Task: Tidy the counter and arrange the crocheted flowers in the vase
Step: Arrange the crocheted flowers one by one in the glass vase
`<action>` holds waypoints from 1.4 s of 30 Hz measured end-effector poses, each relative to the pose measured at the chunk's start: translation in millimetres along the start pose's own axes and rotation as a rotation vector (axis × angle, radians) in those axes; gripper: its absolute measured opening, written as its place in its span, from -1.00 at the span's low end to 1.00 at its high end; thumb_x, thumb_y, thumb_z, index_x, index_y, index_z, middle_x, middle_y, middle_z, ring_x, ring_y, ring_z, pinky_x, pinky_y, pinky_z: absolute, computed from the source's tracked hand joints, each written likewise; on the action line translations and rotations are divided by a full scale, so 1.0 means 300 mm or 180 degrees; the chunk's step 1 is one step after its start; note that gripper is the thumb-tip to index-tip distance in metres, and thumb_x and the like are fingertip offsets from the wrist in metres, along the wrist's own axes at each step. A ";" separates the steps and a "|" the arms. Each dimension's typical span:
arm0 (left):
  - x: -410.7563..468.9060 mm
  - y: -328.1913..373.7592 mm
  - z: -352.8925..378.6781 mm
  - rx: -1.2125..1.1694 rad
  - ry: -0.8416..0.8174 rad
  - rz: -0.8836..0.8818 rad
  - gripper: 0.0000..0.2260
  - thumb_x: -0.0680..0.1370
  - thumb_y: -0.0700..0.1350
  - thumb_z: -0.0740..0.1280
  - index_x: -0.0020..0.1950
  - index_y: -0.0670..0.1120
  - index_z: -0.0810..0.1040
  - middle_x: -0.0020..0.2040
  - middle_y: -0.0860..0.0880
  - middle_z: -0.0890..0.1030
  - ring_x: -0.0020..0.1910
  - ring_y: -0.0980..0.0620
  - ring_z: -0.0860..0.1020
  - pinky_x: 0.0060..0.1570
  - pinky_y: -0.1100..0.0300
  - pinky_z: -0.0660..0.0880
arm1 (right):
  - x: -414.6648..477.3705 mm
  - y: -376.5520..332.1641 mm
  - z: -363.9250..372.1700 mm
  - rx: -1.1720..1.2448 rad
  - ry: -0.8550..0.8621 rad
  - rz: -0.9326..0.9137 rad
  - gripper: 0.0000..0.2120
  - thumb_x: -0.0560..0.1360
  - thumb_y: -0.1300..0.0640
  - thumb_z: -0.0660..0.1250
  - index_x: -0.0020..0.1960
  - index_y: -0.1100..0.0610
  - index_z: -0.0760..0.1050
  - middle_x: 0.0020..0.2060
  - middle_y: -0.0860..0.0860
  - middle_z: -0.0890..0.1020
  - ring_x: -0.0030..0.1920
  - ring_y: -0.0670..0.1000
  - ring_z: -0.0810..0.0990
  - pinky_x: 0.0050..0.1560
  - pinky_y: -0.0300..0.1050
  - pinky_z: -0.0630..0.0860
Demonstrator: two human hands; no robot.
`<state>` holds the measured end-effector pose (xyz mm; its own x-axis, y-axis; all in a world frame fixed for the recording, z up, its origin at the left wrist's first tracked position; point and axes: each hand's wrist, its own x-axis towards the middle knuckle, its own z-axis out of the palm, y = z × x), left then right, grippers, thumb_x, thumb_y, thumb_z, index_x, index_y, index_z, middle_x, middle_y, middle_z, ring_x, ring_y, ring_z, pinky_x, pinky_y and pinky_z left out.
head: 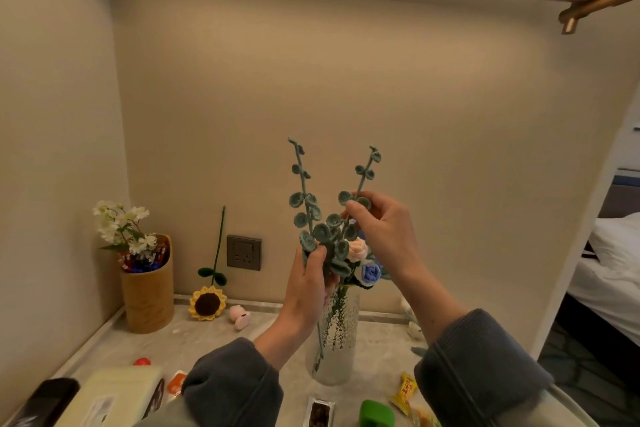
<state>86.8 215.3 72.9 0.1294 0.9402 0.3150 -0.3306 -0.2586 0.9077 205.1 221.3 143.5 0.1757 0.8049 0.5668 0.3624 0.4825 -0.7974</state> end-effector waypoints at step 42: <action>0.478 0.168 -0.078 -0.0239 0.0156 0.1039 -0.86 0.65 -0.09 0.14 -0.05 0.08 0.44 -0.20 0.06 0.46 -0.25 0.14 0.42 -0.17 0.22 0.43 | 0.169 -0.022 0.052 -0.1562 0.1430 -0.0641 -0.95 0.60 0.11 0.27 0.03 0.06 0.49 -0.20 -0.14 0.57 -0.16 -0.07 0.57 -0.17 -0.06 0.52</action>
<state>66.9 342.3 157.3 -0.0391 0.8204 0.5704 -0.4152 -0.5326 0.7375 197.3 264.3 174.3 0.3851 0.4439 0.8091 0.7810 0.3103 -0.5419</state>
